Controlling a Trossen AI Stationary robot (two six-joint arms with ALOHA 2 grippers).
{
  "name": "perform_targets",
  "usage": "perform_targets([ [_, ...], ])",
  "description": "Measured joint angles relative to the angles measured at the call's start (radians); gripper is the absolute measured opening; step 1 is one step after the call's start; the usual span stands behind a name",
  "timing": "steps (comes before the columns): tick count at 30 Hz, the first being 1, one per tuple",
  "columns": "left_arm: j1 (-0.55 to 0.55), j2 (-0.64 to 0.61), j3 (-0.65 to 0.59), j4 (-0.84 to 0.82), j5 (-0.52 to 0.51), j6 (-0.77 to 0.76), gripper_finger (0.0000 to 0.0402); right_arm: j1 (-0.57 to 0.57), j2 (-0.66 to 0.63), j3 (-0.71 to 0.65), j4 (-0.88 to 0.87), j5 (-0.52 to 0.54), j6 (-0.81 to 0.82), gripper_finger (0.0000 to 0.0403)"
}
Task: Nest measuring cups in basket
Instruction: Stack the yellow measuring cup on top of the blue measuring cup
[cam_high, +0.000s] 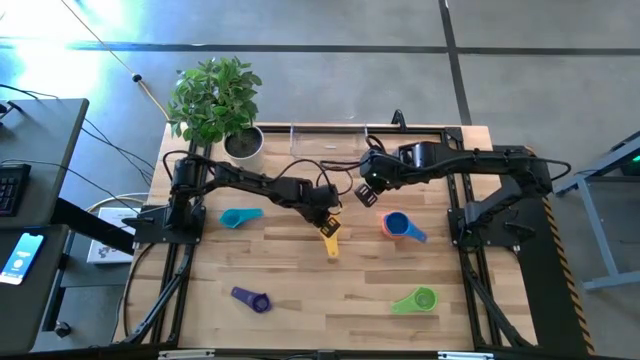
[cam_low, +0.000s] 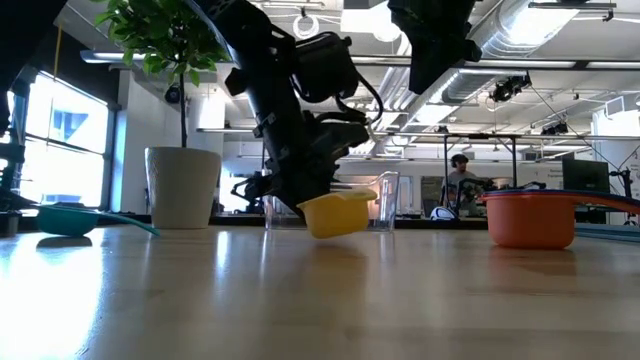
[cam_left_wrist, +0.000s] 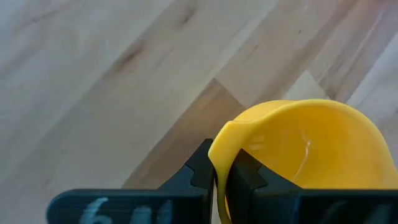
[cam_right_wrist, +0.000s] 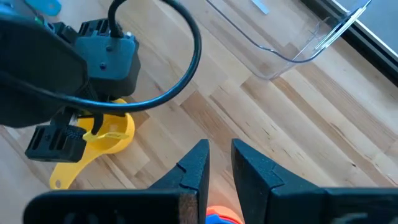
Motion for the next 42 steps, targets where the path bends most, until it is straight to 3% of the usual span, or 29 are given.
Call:
perform_targets([
  [8,0.002,0.000,0.000,0.000,0.003,0.000,0.0017,0.000,0.000,0.000,0.000,-0.001,0.003,0.0059],
  [19,0.006,0.000,0.000,0.001,0.050,0.001,0.0056,0.000,0.000,0.000,0.000,-0.001,0.008,0.0059],
  [24,0.019,0.000,0.000,0.004,0.108,0.001,0.0066,0.000,0.000,0.000,0.000,-0.001,0.008,0.0059],
  [42,0.051,-0.039,-0.001,0.062,0.167,0.026,0.0072,0.000,0.000,0.000,0.000,0.000,0.008,0.0059],
])
